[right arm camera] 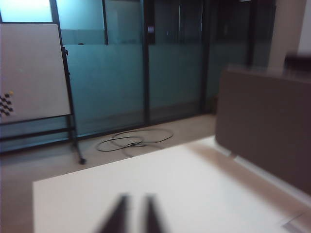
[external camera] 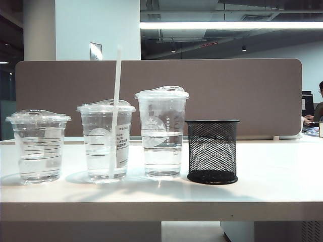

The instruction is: Pick up the straw and insert it into the medium coffee cup.

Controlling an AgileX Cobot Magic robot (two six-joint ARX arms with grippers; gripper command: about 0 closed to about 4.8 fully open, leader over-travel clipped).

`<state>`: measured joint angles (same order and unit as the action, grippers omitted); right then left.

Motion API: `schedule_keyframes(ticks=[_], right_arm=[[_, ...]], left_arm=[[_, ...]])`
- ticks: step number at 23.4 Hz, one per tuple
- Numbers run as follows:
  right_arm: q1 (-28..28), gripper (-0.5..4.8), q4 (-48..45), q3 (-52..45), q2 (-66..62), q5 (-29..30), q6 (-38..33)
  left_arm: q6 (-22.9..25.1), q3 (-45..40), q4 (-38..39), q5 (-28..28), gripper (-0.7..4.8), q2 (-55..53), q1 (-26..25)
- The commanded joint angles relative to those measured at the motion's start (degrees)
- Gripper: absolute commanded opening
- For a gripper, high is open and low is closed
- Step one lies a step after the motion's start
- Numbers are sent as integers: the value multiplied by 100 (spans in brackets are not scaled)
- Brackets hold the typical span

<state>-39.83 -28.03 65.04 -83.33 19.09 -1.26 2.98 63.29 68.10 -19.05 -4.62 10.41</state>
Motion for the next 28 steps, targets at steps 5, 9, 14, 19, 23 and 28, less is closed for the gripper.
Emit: schedule_keyframes(ticks=[5,9,14,19,23,28], right_arm=[[-9,-3,2505,-83,1989,-1359,1530],[-7,-3,2461,-741,3051,-1976,1631],[-9,-3,2461,-1897,4347,-2498,1624],[-9,-3,2468,-3169,5320,-2715,1106],[-9,-3,2430,-4212,5840,-2726,841],[-13,-3,2072,-5359,5965,-2898,822]], left_arm=[[4,-909,-1078,227,-1,-2,0],[-24,-2216,-2774,166,-1,-2,2],[-46,-4103,-5082,195,-1,-4,2],[-46,-5246,-5598,186,-1,-4,7],[-271,-5517,-5722,186,-1,-2,7],[-59,-5521,-6308,188,-1,-2,7]])
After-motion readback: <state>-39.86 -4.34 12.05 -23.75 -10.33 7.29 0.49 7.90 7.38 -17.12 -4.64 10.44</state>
